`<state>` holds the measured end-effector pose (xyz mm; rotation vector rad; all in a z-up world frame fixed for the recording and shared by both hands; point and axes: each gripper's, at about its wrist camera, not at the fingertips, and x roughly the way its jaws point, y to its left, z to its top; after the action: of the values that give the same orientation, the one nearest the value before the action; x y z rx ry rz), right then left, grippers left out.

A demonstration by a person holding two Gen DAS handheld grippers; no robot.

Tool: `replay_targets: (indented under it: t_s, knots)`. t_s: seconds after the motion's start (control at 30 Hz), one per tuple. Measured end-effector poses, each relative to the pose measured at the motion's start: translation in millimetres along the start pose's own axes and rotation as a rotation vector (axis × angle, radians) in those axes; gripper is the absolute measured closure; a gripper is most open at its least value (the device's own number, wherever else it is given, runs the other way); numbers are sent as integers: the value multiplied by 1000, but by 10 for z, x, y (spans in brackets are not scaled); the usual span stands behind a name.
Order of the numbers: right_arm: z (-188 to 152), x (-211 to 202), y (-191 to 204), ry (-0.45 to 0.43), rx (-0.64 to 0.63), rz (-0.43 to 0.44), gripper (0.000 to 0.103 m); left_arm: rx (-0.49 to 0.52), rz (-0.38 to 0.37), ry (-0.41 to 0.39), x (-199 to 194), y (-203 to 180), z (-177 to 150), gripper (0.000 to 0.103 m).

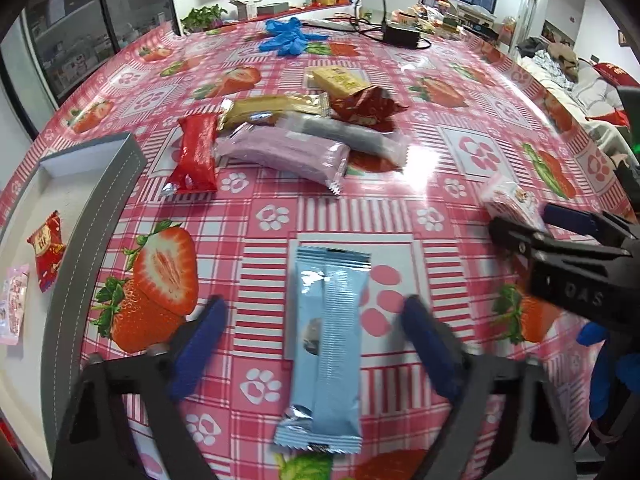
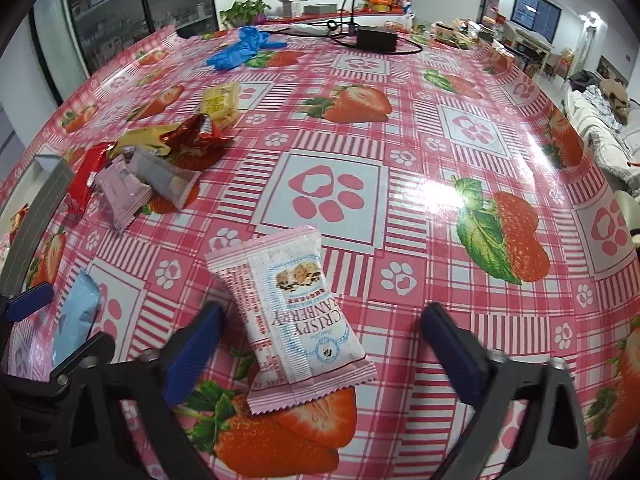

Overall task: Organize snacks
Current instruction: 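Grasp the light-blue bar with the left tool while the right tool grasps the pink Crispy Cranberry pack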

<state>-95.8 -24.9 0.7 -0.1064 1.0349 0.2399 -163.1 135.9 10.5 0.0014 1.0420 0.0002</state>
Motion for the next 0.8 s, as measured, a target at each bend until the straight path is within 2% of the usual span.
replay_targets:
  t_s: [0.03, 0.07, 0.1, 0.23, 0.3, 0.47, 0.67, 0.8]
  knots:
    - [6, -33, 2, -1, -9, 7, 40, 15, -12, -2, -18, -32, 13, 54]
    - [17, -57, -2, 3, -13, 12, 63, 35, -22, 3, -40, -59, 20, 66]
    - [25, -56, -10, 12, -9, 21, 64, 40, -30, 12, -47, -65, 22, 76]
    - [12, -116, -96, 35, 66, 134, 64, -13, -114, 26, -156, 44, -30, 78]
    - [-1, -185, -87, 31, 87, 179, 64, -12, -116, 7, -259, 89, -50, 78]
    - [63, -385, 118, 5, 50, 216, 64, -33, -124, -50, -582, 264, 7, 78]
    - [267, -566, 557, -16, 4, 311, 64, -84, -85, -116, -937, 738, 121, 78]
    - [458, -632, 978, -16, -41, 379, 64, -131, -13, -157, -1146, 1224, 161, 78]
